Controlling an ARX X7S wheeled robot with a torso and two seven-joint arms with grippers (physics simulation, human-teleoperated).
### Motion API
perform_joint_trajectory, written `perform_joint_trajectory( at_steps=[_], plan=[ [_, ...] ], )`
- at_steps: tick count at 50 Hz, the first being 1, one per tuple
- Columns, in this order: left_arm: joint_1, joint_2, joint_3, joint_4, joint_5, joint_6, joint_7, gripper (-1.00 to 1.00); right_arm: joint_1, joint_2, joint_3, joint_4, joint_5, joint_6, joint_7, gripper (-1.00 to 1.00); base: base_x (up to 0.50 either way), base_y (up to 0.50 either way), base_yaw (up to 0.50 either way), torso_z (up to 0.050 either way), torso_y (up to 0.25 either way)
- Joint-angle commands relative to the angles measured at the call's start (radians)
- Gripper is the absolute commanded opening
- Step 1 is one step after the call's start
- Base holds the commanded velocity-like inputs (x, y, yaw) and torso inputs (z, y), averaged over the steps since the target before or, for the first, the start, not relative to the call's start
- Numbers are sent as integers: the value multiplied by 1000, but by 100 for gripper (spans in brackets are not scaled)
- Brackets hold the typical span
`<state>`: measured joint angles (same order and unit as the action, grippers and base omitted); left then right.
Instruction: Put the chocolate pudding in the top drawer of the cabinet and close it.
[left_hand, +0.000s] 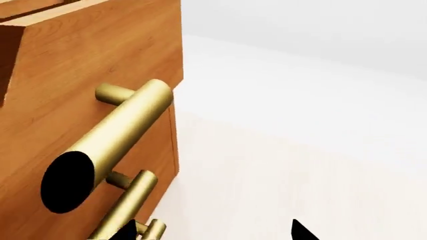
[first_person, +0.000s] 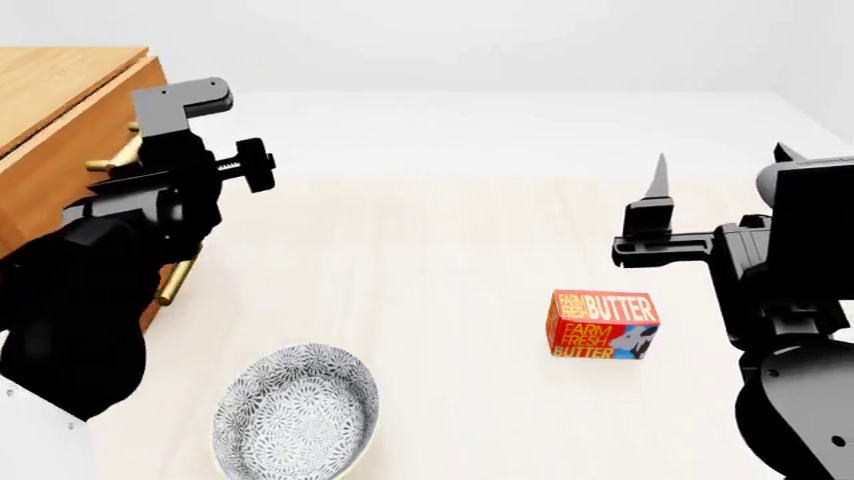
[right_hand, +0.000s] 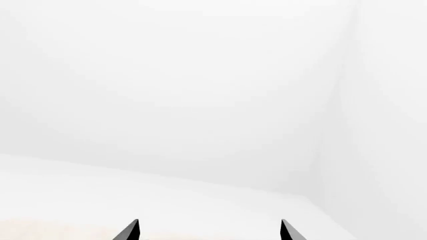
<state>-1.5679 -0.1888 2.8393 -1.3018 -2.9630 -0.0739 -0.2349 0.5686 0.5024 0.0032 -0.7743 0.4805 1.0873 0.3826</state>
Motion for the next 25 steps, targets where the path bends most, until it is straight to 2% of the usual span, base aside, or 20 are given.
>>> perform_joint_trajectory(
  at_steps=[1,15,25],
  plan=[
    [-22,-58,111,-7,-110,4,-4,100,3,-1,-12,7,-1,-3,5,100,0,0,0,0,0],
    [-16,-120,107,-7,-123,11,-11,100,17,-3,-30,1,2,11,15,100,2,1,1,0,0],
    [-9,-125,105,-7,-116,14,0,100,23,-2,-34,-5,7,18,20,100,8,6,7,0,0]
  ],
)
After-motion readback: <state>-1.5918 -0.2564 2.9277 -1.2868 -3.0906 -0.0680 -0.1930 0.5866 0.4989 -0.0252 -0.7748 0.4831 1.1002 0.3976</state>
